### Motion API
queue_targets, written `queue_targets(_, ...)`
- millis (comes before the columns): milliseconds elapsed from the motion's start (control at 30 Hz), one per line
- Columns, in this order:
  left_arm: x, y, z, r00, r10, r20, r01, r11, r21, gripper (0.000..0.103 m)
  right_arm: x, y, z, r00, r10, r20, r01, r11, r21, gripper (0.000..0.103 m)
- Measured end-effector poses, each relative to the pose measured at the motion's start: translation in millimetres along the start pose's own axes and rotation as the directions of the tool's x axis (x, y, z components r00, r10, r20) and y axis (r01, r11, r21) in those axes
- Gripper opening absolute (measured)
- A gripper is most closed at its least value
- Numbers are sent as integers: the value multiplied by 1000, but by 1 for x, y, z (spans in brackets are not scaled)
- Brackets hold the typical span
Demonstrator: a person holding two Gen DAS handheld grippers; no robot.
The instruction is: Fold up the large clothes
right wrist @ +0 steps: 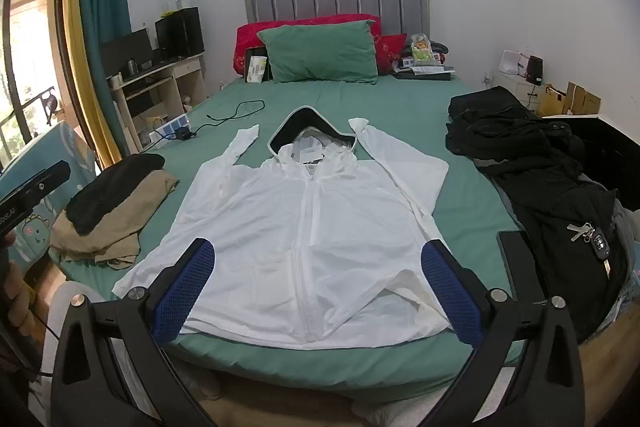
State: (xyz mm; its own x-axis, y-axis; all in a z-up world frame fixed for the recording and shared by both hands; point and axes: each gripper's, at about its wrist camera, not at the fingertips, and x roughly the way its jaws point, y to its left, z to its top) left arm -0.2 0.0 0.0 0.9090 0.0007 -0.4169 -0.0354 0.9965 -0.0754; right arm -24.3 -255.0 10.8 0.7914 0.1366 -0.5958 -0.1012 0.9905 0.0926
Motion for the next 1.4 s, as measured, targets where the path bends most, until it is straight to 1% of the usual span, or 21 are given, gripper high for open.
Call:
queue_targets(33,1,0,0,1000,-2,-16,1,1000,-1,78,0,0,0,1000,-1,0,1,1000,0,102)
queue_targets(1167,1,0,0,1000,-4,-14,4,1000,-3,78,0,0,1,1000,1,-3,-1,1000,2,102)
queue_targets(1400,-1,1,-3,1000,-10,-17,10,1000,-6,78,4,-2,-5,1000,12,-13,-12,1000,5,102)
